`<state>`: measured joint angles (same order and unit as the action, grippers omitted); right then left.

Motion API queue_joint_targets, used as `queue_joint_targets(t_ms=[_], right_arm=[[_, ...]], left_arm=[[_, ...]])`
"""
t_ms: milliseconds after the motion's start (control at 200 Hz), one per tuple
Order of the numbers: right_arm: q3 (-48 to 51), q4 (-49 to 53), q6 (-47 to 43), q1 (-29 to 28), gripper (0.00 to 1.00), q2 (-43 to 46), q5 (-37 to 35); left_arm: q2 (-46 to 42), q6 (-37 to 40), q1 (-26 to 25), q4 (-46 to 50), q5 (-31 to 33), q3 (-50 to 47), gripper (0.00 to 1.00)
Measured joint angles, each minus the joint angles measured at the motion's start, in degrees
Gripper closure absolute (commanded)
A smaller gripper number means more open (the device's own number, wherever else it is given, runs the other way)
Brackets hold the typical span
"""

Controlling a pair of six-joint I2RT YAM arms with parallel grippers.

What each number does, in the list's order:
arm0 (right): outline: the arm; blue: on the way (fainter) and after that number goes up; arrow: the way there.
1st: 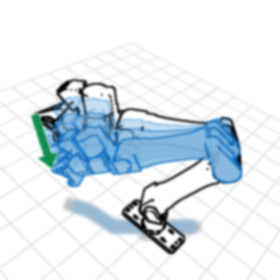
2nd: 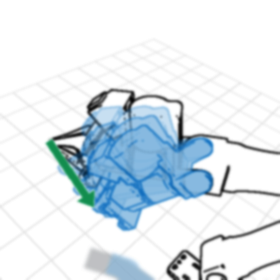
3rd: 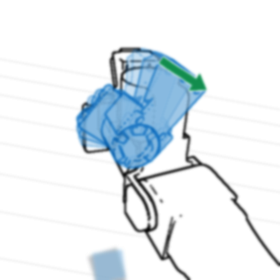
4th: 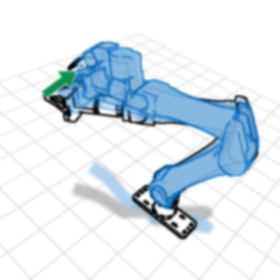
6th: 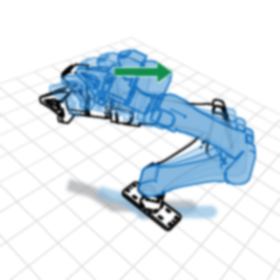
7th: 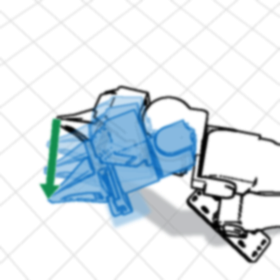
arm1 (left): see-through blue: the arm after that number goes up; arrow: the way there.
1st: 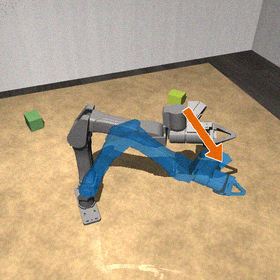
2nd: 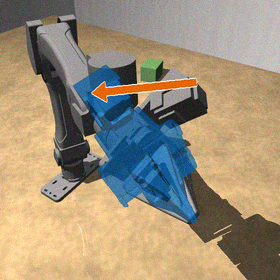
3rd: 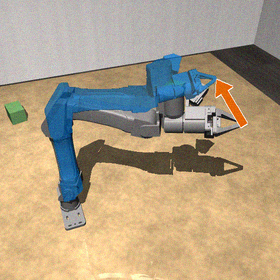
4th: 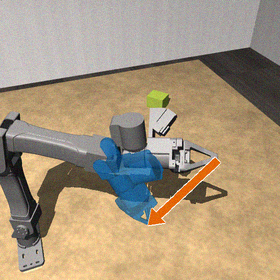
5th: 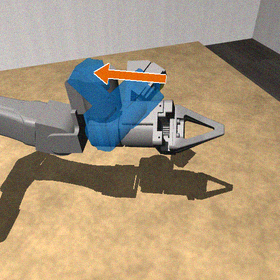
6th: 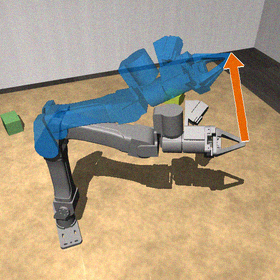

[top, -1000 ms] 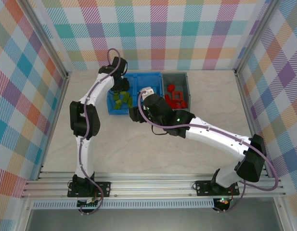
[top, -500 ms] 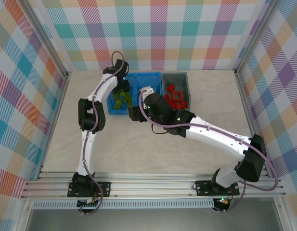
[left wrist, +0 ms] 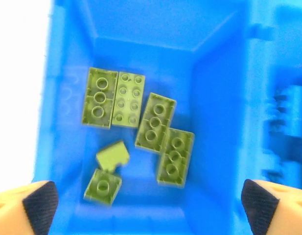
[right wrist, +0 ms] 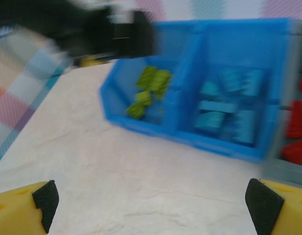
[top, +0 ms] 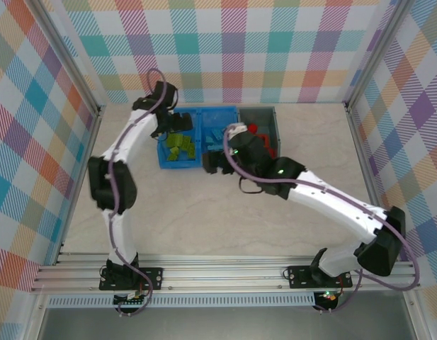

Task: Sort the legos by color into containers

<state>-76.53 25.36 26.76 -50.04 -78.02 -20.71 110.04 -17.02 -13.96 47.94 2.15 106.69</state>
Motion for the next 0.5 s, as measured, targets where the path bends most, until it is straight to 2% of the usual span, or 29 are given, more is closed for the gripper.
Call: queue_joint_targets(t_ms=[50,140,195,270,365,500], right_arm=[[0.57,1.86,0.0,3.37,0.0,2.54,-2.58],[4.33,4.15,-0.02,7.96,0.0,8.94,-12.02],[7.63,5.95,0.74,9.97,0.0,13.14,-16.65],[14.12,6.6,1.38,15.47,0.0,19.52,-21.03],[26.8,-0.09,-3.37,23.93,0.0,26.47,-23.89],[45.77,-13.11,-13.42,28.59,0.0,29.51,-21.44]], left_arm=[[-9.22,-0.92,0.17,-2.69,-0.22,-7.3,0.0],[-25.35,-2.56,0.33,-7.23,1.27,-18.95,0.0],[-34.14,-4.02,0.33,-8.52,4.63,-25.27,0.0],[-44.3,-6.03,0.37,-11.96,10.91,-34.8,0.0],[-54.51,-5.44,0.44,-18.25,17.57,-50.1,0.0],[-59.6,-1.14,0.66,-30.05,23.5,-71.36,0.0]])
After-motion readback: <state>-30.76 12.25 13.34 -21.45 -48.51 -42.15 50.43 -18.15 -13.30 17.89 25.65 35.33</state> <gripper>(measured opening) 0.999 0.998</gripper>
